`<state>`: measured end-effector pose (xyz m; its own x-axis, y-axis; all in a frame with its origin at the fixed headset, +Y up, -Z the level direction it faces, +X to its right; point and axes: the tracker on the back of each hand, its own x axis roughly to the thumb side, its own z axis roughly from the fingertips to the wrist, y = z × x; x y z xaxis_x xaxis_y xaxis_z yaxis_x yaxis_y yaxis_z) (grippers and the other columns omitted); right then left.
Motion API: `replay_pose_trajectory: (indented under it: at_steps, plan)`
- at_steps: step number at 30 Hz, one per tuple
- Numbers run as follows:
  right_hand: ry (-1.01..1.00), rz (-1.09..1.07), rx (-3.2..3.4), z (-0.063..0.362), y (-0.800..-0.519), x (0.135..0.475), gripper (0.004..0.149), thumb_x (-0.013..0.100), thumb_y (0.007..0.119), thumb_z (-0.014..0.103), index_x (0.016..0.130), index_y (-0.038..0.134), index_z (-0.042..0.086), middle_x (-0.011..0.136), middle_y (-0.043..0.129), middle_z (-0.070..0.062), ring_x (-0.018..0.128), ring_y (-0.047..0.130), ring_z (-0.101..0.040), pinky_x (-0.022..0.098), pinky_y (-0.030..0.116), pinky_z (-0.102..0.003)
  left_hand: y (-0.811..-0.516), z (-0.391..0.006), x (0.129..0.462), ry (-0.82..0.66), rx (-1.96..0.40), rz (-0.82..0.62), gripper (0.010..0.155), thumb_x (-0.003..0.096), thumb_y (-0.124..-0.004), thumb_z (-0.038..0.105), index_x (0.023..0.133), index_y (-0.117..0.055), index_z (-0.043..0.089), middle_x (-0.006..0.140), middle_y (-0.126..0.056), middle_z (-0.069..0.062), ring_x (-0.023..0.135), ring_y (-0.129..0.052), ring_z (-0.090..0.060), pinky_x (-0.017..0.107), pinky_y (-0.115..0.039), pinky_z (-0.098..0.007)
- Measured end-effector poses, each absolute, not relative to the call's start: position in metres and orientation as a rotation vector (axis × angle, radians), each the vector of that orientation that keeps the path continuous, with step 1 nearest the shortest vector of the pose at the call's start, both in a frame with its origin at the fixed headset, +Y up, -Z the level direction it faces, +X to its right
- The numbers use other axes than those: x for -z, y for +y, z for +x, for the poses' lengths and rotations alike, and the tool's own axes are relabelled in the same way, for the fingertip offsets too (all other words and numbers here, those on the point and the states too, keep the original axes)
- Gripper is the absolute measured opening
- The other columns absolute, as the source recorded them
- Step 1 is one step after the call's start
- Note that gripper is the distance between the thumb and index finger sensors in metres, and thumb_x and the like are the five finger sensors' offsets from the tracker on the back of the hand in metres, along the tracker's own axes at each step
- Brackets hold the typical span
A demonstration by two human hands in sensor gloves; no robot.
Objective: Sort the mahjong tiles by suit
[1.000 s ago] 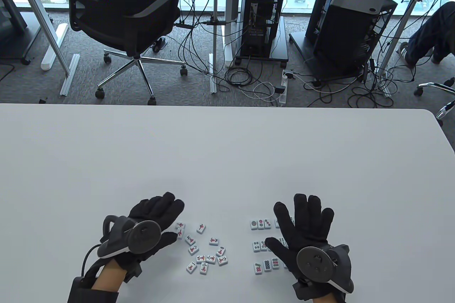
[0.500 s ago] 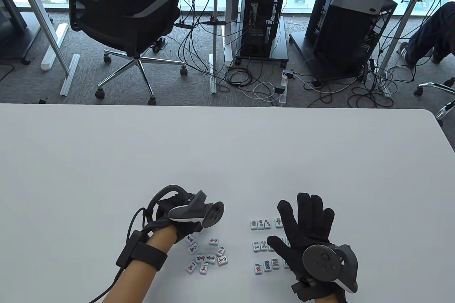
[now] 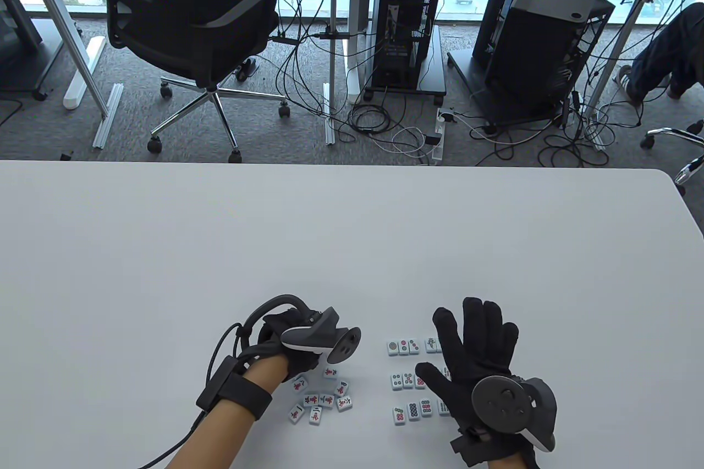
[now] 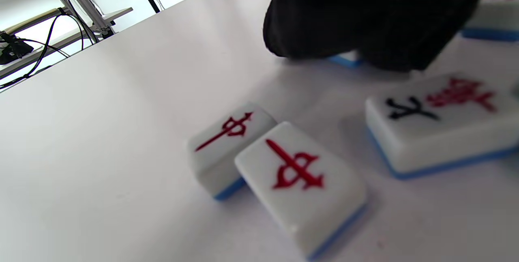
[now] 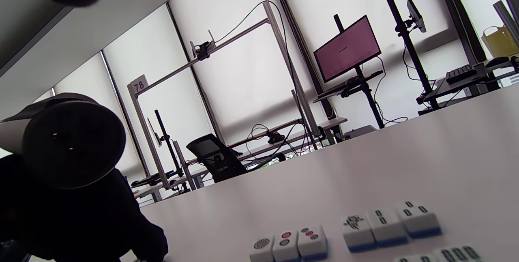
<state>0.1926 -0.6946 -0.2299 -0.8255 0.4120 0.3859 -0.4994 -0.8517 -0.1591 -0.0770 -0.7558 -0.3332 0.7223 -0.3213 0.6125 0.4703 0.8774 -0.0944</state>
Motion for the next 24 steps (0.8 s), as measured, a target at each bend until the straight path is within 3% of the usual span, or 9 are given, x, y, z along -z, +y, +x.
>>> replay_pose_trajectory:
  at_steps: [3, 9, 13, 19, 24]
  plan:
    - [-0.34, 0.462, -2.586, 0.193, -0.695, 0.231, 0.078, 0.051, 0.058, 0.066, 0.11, 0.014, 0.041, 0.116, -0.002, -0.008, 0.102, -0.007, -0.039, 0.07, 0.005, -0.068, -0.735, -0.103, 0.342, -0.537, 0.384, -0.184, 0.061, 0.0303, -0.09, 0.05, 0.081, -0.082, 0.017, 0.027, -0.097, 0.017, 0.008, -0.091, -0.007, 0.023, -0.084, -0.037]
    - [-0.335, 0.476, -2.573, 0.191, -0.699, 0.233, 0.078, 0.051, 0.058, 0.066, 0.11, 0.015, 0.041, 0.116, -0.003, -0.008, 0.103, -0.006, -0.039, 0.071, 0.006, -0.068, -0.714, -0.179, 0.36, -0.287, 0.405, -0.199, 0.062, 0.03, -0.091, 0.048, 0.083, -0.081, 0.018, 0.029, -0.097, 0.017, 0.012, -0.092, -0.008, 0.026, -0.084, -0.038]
    - [-0.333, 0.48, -2.577, 0.19, -0.699, 0.233, 0.078, 0.051, 0.058, 0.066, 0.111, 0.015, 0.041, 0.117, -0.002, -0.008, 0.103, -0.005, -0.039, 0.071, 0.006, -0.068, -0.73, -0.215, 0.358, -0.199, 0.424, -0.266, 0.061, 0.0297, -0.092, 0.048, 0.083, -0.081, 0.021, 0.03, -0.097, 0.017, 0.013, -0.093, -0.009, 0.027, -0.084, -0.038]
    - [-0.351, 0.484, -2.577, 0.189, -0.699, 0.232, 0.077, 0.051, 0.058, 0.065, 0.111, 0.016, 0.041, 0.117, -0.001, -0.008, 0.103, -0.004, -0.039, 0.071, 0.006, -0.068, -0.763, -0.233, 0.349, -0.189, 0.457, -0.325, 0.057, 0.0302, -0.091, 0.047, 0.082, -0.083, 0.025, 0.031, -0.097, 0.017, 0.014, -0.094, -0.009, 0.028, -0.085, -0.038]
    - [-0.345, 0.483, -2.593, 0.189, -0.701, 0.233, 0.077, 0.051, 0.058, 0.065, 0.111, 0.016, 0.041, 0.117, 0.0, -0.008, 0.103, -0.004, -0.039, 0.071, 0.006, -0.068, -0.762, -0.237, 0.345, -0.178, 0.438, -0.329, 0.061, 0.0312, -0.09, 0.048, 0.086, -0.079, 0.025, 0.034, -0.097, 0.017, 0.017, -0.095, -0.009, 0.03, -0.085, -0.038]
